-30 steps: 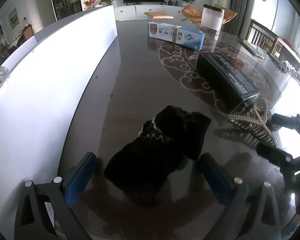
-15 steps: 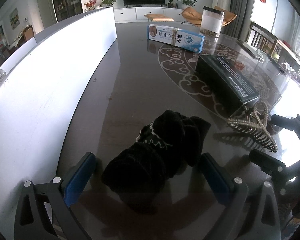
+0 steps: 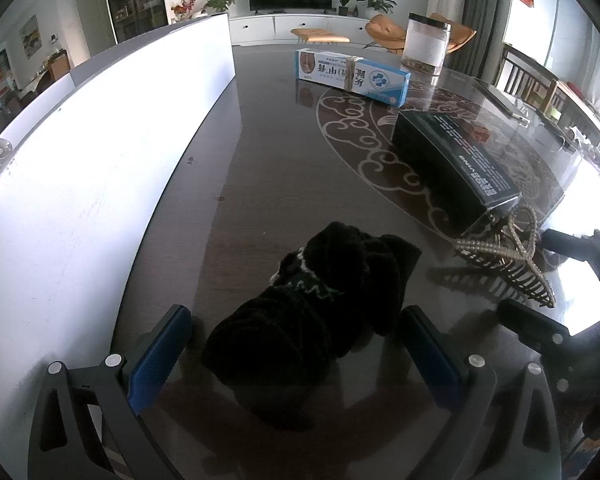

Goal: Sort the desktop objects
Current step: 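Lift the pouch with the left tool while the right tool lifts the pearl chain toward the bin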

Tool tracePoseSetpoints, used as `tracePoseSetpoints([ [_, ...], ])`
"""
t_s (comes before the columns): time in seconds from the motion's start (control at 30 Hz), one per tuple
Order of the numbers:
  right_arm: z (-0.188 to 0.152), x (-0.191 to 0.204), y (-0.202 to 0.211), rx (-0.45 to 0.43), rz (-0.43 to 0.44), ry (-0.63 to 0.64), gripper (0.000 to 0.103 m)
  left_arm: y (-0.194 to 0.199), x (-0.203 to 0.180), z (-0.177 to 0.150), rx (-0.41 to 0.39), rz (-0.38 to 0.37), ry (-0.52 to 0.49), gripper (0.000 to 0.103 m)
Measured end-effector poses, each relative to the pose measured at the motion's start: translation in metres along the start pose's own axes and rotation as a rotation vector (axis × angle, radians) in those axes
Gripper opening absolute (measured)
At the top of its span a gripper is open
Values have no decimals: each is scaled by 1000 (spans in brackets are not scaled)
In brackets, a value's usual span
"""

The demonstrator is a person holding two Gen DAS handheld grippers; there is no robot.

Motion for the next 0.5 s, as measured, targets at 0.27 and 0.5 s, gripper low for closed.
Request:
tracePoseSetpoints([
  [0.27, 18, 7, 4, -18, 86, -30, 55, 10, -29, 3, -26, -105, -123, 36],
  [0.5, 10, -8, 40, -32, 104, -53, 51, 44, -33, -3, -83, -193, -98, 35],
])
Point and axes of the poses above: each gripper's, at about its wrist camera, not at the fingertips, and y roughly against the way its jaws point, x to its left, z to its top, the point moved 8 cm from there along -y, roughly the way its jaws point, and after that the axes turned 8 degrees about -z, right-handed, at the moved point
